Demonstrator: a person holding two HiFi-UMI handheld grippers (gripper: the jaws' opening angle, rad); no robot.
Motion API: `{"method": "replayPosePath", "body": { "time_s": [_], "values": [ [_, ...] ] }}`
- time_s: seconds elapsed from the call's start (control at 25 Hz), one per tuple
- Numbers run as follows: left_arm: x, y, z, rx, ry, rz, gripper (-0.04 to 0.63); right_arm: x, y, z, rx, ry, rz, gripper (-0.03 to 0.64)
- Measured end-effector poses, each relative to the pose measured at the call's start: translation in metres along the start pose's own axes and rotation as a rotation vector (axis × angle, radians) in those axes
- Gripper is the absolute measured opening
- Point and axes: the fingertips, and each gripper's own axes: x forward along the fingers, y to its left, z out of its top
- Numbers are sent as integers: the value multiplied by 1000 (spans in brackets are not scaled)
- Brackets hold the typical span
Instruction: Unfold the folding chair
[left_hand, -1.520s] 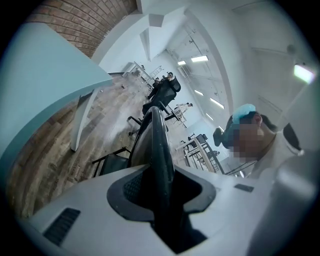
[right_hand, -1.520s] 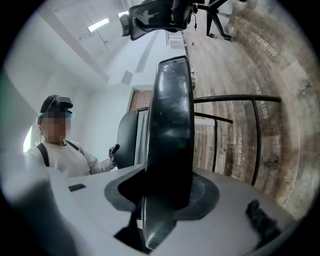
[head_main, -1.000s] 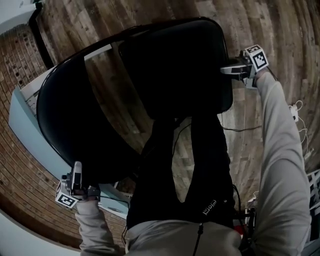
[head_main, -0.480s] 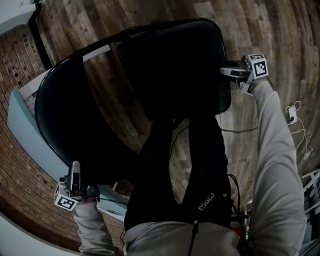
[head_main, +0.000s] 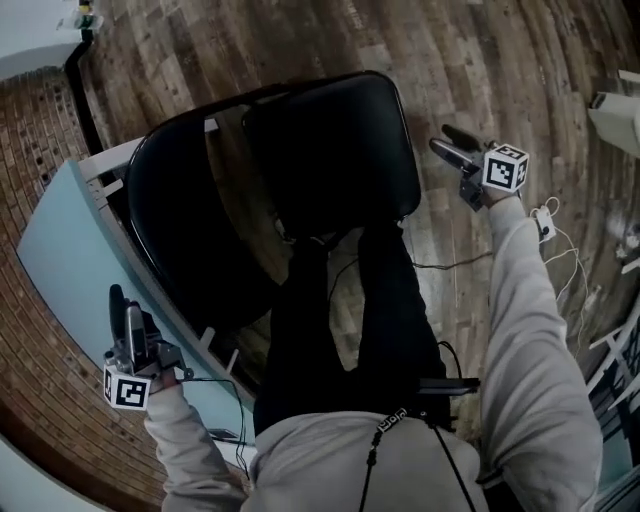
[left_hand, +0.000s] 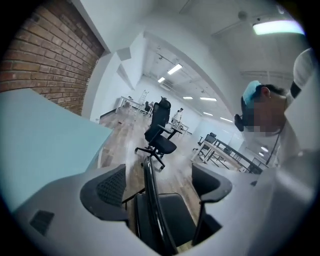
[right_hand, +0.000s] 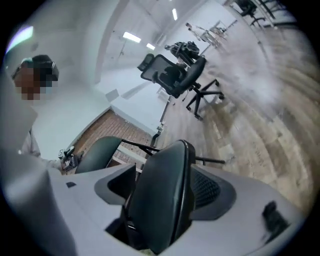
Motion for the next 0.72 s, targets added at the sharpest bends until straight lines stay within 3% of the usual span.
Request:
{"method": "replayPosePath", "body": {
  "time_s": [0.08, 0.12, 0.16, 0.2, 0.24, 0.36, 0.48, 0.6, 0.72],
  "values": [
    [-7, -15, 8, 16, -9, -32, 399, -8, 44, 27, -89, -19, -28, 324],
    [-11, -24, 9, 33, 4, -42, 335, -13, 68, 37, -133, -21, -43, 322],
    [-13, -34, 9, 59, 28, -41, 203, -19, 93, 47, -178, -22, -62, 316],
    [-16, -45, 10, 93, 61, -32, 50, -26, 120, 58, -223, -23, -88, 148],
    [-18, -59, 13, 136, 97, -22, 6, -32, 149, 70, -271, -25, -118, 8],
    [-30, -114, 35, 252, 128, -39, 6, -52, 245, 97, -424, -20, -205, 6],
    [-35, -170, 70, 264, 27, -128, 5, -77, 335, 144, -509, -80, -258, 6],
    [-41, -216, 119, 331, -68, -196, 5, -97, 419, 192, -554, -156, -241, 6],
    [-60, -255, 164, 382, -151, -264, 3, -110, 493, 210, -624, -174, -234, 6]
  ]
}}
